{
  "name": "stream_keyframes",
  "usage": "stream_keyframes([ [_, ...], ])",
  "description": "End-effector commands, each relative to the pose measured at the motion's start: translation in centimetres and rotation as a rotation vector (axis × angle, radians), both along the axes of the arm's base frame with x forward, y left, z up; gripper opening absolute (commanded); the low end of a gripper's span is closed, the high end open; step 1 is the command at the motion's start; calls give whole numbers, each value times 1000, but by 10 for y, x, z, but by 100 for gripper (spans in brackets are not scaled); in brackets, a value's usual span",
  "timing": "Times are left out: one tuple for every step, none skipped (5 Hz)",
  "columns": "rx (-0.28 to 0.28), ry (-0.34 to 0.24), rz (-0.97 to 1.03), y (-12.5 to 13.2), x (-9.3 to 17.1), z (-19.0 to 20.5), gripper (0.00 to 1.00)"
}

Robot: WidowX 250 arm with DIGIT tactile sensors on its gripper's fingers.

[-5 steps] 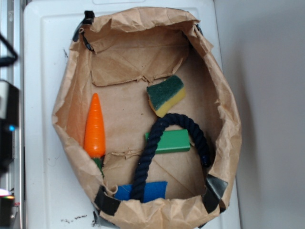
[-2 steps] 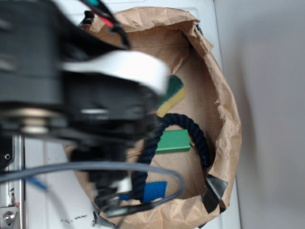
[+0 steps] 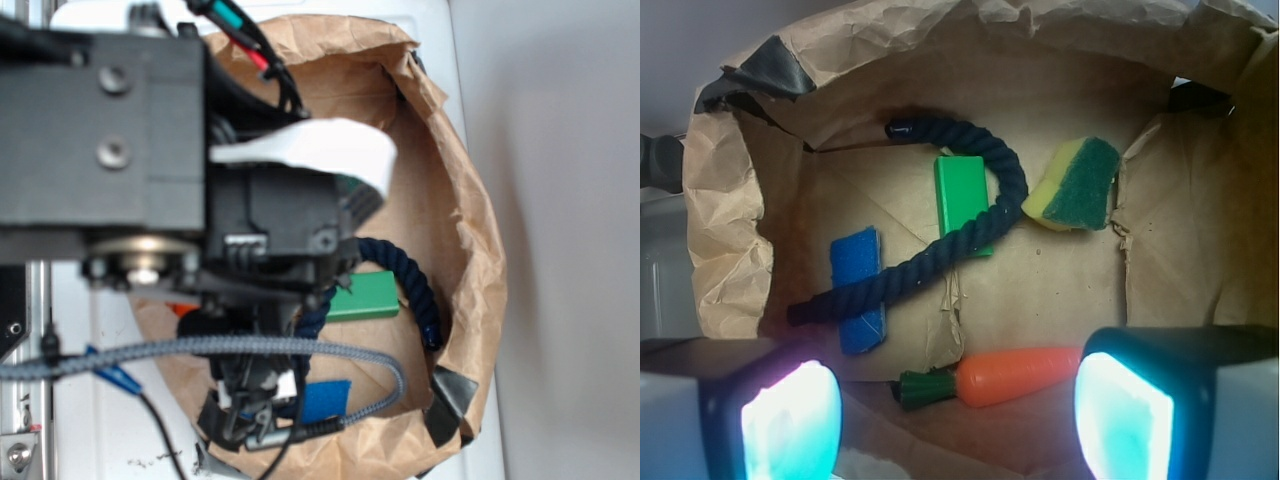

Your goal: Grab the green sponge.

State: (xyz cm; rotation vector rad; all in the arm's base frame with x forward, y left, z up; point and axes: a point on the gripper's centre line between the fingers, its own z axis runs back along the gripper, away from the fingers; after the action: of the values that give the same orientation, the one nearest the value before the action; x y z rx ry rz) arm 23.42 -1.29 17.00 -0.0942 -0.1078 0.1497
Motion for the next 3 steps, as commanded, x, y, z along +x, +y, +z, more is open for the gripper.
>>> stream_keyframes([
  [4,-39,24,8,2,10,100],
  [4,-39,24,8,2,10,100],
  [5,-21,138,21,21,-9,100],
])
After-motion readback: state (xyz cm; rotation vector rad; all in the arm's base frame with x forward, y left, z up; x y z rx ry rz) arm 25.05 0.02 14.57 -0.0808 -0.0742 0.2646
